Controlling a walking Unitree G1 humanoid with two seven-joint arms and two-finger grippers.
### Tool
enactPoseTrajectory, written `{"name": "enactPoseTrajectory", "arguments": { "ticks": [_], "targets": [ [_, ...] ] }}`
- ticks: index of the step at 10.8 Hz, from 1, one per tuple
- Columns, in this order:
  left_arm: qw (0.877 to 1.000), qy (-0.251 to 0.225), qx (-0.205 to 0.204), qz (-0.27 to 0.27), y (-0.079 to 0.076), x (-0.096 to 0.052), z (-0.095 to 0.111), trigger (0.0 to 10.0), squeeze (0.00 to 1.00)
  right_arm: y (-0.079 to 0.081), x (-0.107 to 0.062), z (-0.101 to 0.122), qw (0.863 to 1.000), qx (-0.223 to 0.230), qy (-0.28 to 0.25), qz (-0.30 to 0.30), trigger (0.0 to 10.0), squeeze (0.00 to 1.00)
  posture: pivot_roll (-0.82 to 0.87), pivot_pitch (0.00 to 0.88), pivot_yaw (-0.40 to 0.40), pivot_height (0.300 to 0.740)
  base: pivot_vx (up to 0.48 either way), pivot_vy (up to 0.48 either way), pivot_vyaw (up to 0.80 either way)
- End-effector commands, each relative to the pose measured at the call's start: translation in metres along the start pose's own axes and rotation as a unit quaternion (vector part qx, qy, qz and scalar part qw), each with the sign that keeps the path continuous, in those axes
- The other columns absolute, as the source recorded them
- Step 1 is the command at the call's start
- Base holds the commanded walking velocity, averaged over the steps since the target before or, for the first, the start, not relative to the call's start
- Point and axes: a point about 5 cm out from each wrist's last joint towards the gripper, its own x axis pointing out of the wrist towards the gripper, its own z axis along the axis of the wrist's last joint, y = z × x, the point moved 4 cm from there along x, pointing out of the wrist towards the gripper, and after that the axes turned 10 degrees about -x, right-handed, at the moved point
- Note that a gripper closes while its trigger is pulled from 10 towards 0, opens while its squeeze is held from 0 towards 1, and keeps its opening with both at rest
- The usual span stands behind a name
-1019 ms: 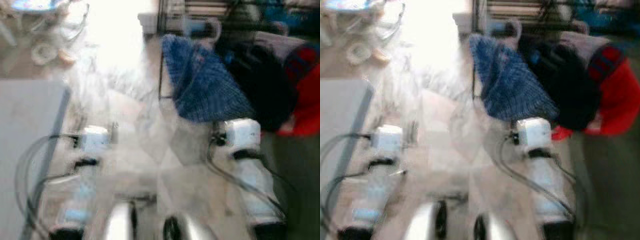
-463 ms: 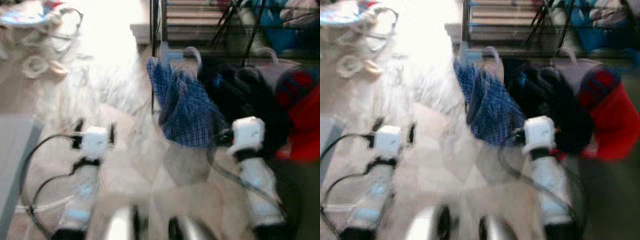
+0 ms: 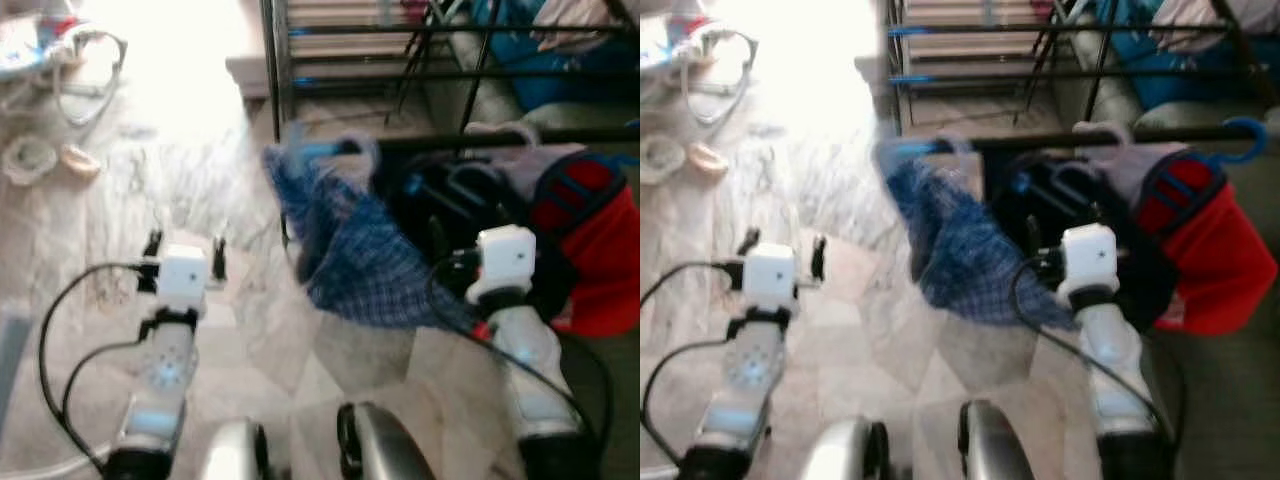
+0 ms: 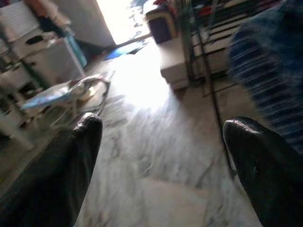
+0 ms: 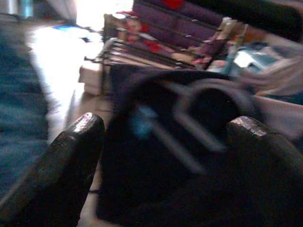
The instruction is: Hang hanger
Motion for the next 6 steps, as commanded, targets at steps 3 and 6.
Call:
{"name": "enactPoseTrajectory", "arguments": {
  "ticks": [3,6],
  "targets": [
    [0.999,0.008,0.03,0.008,0.006,-0.004,-0.004,10.0,0.0,0.003,-0.008,-0.006,1.0,0.006,0.011,0.011,10.0,0.0,-0.01,0.226,-0.009,0.74,0.0,0.0,0.0],
    [0.999,0.013,0.04,0.01,0.014,-0.01,-0.006,10.0,0.0,0.002,-0.002,-0.017,0.998,0.006,0.031,0.057,10.0,0.0,0.01,0.233,-0.012,0.74,0.0,0.0,0.0]
  ]
}}
